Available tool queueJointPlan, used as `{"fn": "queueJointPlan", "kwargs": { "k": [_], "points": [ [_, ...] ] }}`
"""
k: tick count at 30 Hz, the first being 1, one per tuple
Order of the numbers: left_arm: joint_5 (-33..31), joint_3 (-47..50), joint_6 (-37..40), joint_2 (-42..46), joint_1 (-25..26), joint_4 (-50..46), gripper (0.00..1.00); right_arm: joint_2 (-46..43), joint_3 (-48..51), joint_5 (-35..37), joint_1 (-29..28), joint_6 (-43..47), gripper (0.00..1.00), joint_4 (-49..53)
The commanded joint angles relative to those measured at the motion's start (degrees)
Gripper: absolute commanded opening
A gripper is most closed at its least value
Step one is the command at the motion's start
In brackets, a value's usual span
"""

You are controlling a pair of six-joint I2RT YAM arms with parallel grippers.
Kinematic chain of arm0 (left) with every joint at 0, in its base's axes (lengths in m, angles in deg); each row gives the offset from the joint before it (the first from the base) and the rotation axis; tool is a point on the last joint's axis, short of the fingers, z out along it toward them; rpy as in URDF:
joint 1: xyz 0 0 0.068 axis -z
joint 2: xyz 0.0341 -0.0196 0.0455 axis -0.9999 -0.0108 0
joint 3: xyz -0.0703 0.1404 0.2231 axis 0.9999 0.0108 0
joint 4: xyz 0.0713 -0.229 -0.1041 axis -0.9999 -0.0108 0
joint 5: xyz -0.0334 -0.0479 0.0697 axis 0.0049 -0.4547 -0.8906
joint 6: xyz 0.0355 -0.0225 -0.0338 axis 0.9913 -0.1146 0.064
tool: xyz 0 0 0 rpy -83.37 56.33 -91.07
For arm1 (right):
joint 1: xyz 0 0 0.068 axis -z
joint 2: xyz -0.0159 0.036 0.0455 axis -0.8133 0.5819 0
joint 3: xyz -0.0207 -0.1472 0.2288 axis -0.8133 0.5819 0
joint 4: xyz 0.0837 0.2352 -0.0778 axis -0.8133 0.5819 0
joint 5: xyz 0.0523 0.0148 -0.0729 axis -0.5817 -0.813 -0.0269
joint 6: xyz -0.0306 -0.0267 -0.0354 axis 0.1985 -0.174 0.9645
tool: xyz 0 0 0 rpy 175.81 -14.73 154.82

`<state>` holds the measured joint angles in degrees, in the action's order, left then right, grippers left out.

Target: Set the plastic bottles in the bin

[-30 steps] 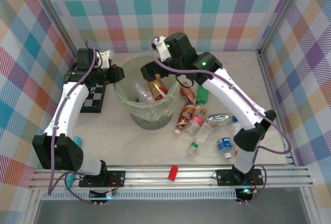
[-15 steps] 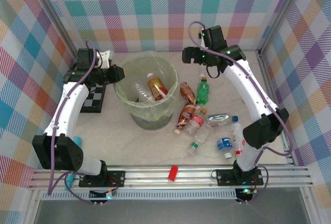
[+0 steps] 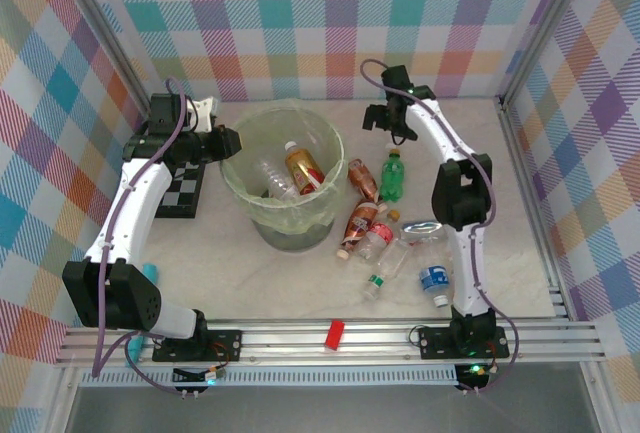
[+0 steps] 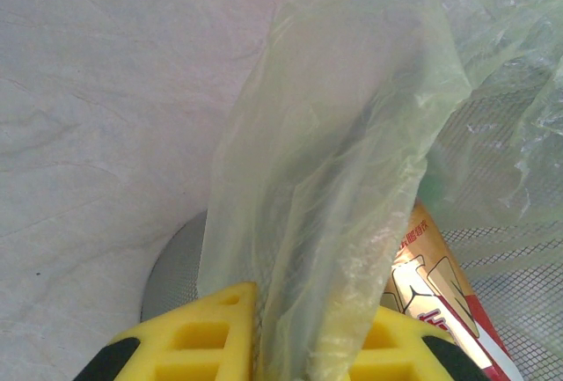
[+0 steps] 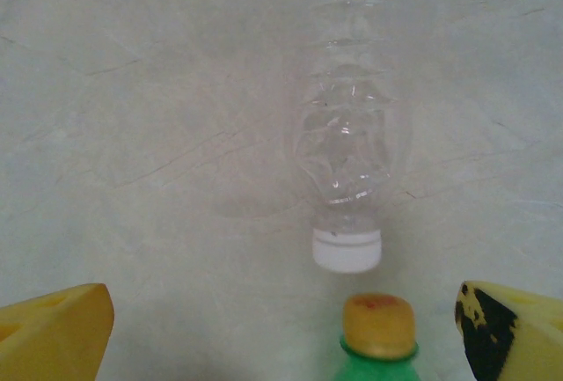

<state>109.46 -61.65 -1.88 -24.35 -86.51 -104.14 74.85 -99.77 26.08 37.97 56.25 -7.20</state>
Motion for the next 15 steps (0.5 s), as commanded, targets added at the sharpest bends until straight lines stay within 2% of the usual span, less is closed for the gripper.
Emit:
{"fn": "queueJointPlan", "kwargs": {
  "k": [1,6,11,15],
  "points": [
    [1.5,0.8,-0.3,-0.5,0.4,-2.5,0.17,2.6,-4.9,2.1,0.2,-2.9,1.0,1.8],
    [1.3,0.8,-0.2,-0.6,0.4,-2.6,0.17,7.6,-8.2,3.2,1.1,-5.1,1.0,1.9],
    [1.1,0.6,-0.1,-0.6,0.4,-2.6,0.17,10.0,-8.3,0.1,2.0,-8.2,0.99,0.8],
    [1.3,0.6,-0.1,-0.9,0.4,-2.6,0.17,11.2,-8.7,0.2,2.4,-9.4,0.99,-0.8]
  ]
}}
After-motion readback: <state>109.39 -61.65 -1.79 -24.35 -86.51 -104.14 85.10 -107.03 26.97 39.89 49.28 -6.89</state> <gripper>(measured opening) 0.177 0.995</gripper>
